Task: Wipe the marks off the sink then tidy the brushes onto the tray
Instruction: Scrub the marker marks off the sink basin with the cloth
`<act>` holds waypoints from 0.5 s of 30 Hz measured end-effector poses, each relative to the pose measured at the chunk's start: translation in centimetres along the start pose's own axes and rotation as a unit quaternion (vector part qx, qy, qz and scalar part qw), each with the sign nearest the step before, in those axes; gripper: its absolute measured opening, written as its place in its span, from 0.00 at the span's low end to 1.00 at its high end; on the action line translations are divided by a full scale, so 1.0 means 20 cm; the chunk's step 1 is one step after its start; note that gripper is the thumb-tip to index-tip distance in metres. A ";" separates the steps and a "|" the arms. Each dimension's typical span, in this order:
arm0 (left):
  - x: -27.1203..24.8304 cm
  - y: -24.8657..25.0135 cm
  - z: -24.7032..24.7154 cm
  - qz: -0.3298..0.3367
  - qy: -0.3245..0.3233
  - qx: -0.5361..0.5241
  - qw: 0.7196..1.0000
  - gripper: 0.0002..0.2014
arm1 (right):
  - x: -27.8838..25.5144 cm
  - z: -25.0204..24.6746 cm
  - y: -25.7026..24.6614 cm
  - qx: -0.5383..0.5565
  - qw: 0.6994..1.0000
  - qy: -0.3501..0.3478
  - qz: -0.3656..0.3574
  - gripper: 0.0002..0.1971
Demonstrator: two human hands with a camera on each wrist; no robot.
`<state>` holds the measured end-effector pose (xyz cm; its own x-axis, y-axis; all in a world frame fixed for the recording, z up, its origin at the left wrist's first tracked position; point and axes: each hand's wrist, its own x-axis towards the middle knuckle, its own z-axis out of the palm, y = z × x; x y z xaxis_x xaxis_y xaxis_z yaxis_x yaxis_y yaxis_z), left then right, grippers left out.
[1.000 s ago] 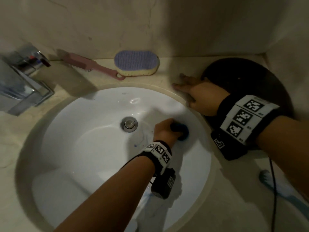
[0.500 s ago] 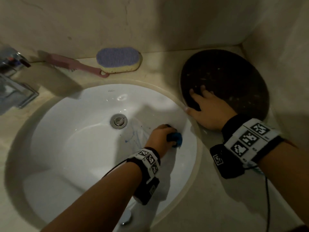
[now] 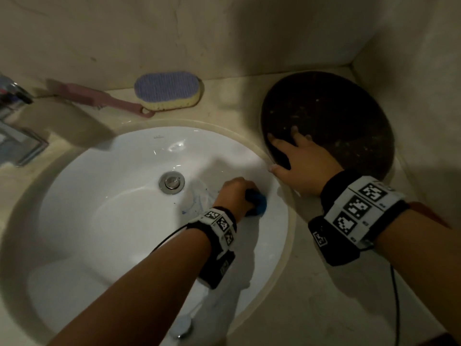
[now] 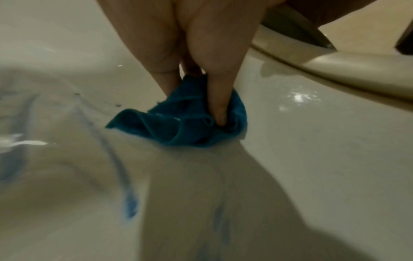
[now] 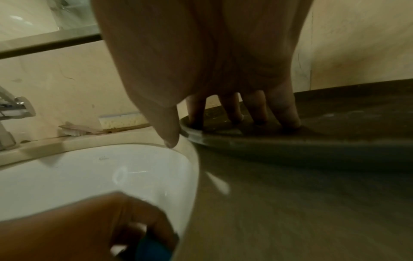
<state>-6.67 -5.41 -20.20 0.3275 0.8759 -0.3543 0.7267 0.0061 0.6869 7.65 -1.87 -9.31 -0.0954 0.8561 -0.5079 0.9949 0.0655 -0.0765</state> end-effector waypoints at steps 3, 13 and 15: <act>0.02 0.00 0.00 -0.013 0.052 -0.026 0.998 0.16 | 0.01 0.01 0.00 -0.011 1.000 0.009 -0.003 0.35; 0.00 -0.03 -0.02 -0.011 -0.010 0.025 1.000 0.15 | 0.02 0.03 0.01 -0.002 1.000 0.014 0.005 0.35; 0.03 -0.03 -0.02 -0.037 0.062 -0.019 0.997 0.14 | 0.02 0.04 0.01 -0.002 1.000 0.020 0.005 0.34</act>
<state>-7.17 -4.76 -20.62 0.1945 0.9253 -0.3257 0.7226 0.0894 0.6855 7.69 -1.88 -10.15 -0.0842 0.8767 -0.4735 0.9959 0.0586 -0.0685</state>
